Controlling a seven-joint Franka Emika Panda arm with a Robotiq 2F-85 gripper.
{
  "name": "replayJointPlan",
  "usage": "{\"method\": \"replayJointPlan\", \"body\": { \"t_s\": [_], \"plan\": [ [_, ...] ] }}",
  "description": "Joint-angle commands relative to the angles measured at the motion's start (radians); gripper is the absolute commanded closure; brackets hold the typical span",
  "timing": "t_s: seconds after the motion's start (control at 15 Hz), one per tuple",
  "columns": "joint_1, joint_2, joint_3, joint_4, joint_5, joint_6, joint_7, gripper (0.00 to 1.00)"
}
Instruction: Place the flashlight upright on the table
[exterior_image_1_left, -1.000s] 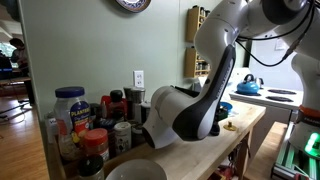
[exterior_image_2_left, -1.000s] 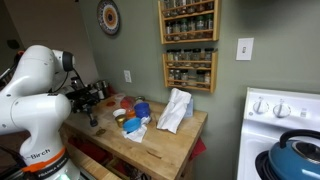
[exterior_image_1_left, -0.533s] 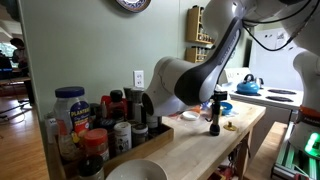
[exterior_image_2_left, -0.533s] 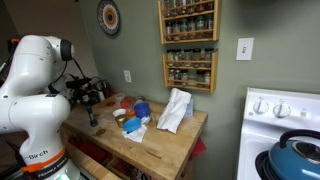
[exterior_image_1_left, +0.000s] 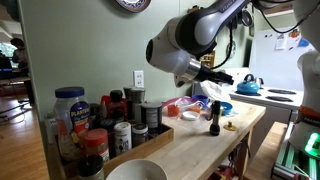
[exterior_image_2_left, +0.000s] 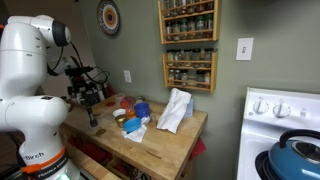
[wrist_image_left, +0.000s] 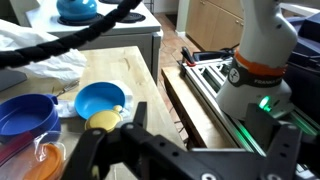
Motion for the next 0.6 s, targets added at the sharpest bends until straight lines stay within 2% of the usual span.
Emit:
{"method": "replayJointPlan", "body": {
  "t_s": [0.0,0.2,0.53],
  "plan": [
    [-0.069,-0.160,0.015,-0.098,0.135,0.097,0.061,0.00],
    [-0.095,-0.258,0.005,-0.148,0.222,0.180,0.111,0.00],
    [-0.112,-0.410,-0.004,-0.263,0.297,0.365,0.231,0.00]
  ]
}}
